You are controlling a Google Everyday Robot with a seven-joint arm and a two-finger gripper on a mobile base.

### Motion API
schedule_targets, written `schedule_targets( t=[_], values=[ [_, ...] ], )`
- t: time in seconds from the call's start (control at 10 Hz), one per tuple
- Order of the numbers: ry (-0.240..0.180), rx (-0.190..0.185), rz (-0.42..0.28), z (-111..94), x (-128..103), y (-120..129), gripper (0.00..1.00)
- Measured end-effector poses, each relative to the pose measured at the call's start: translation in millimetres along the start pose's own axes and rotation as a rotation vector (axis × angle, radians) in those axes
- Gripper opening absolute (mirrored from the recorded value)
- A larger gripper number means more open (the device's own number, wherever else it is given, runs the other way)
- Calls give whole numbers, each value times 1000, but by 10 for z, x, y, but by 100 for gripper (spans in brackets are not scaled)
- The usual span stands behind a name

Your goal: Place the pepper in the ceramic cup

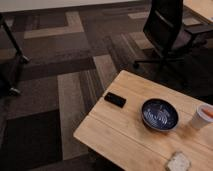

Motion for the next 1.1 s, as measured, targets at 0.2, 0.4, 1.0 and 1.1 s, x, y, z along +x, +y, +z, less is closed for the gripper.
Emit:
schedule_targets(
  t=[0.2, 0.4, 1.0, 1.1],
  values=[
    [58, -12, 32, 184, -69, -228, 0],
    [111, -23, 26, 343, 24, -265, 0],
    [256, 43, -58, 621, -123, -53, 0],
    [250, 51, -58, 608, -186, -67, 0]
  ],
)
